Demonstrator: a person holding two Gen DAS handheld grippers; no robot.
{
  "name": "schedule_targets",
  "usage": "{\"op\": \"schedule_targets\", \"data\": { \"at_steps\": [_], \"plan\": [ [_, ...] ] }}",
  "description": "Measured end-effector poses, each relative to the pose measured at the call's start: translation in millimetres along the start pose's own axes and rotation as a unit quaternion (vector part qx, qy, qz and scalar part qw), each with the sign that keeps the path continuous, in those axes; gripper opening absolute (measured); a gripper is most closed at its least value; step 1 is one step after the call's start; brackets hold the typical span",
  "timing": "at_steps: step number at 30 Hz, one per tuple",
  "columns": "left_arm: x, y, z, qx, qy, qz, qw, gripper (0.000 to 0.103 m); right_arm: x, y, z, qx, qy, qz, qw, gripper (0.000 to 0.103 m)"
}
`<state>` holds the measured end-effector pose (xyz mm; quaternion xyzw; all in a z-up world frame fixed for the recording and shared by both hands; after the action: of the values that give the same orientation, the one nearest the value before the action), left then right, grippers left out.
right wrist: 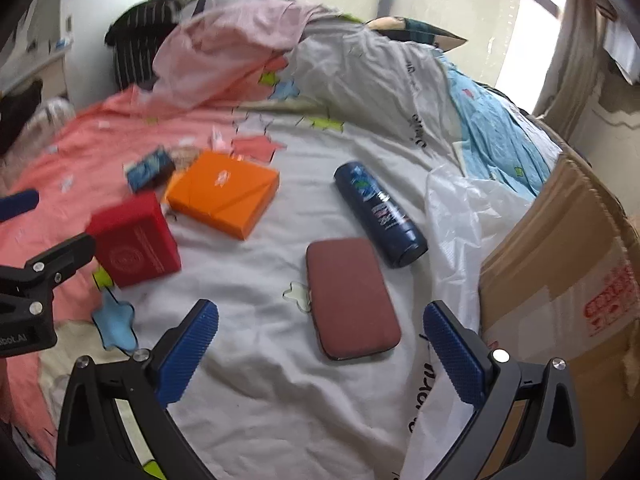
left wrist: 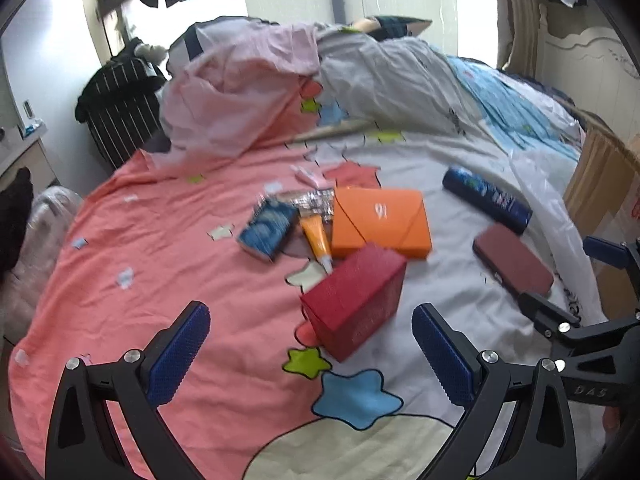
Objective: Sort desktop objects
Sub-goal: 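Grasp the red box with the left tool while the right tool grasps the dark red glasses case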
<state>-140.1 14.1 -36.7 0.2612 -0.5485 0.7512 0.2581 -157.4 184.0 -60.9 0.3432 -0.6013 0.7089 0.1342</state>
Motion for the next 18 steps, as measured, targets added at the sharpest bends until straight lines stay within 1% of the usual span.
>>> {"op": "schedule_targets", "data": {
  "at_steps": [2,8,11,16,18],
  "plan": [
    [0.3,3.0,-1.8,-0.008,0.002,0.003,1.0,0.103,2.1,-0.2,-4.7,0.006,0.014,0.0,1.0,0.102],
    [-2.2,24.9,-17.6,-0.028,0.015,0.024,0.9992,0.103,-2.6,18.4,-14.6,-0.003,0.013,0.027,1.0,0.102],
    [-3.7,39.1,-26.9,-0.025,0.021,0.03,0.999,0.103,-4.4,27.2,-17.7,-0.004,0.011,0.035,0.999,0.102],
    [-6.2,61.0,-31.3,-0.049,-0.007,0.048,0.9976,0.103,-5.9,41.7,-20.2,-0.011,-0.003,0.045,0.999,0.102],
    [-7.4,69.8,-31.6,-0.05,-0.013,0.053,0.9972,0.103,-6.4,46.3,-22.8,-0.015,-0.006,0.047,0.999,0.102]
  ]
}}
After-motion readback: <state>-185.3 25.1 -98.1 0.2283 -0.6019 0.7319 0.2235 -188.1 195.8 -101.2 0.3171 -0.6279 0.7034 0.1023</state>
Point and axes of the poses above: each gripper's, at about its wrist camera, not at the fingertips, and y roughly the way its jaws point, z to its left, x to its top, the point moved 6 cm from there along y, roughly the way its jaws point, and after that the axes turned 12 degrees about x, right-handed, at the moved point
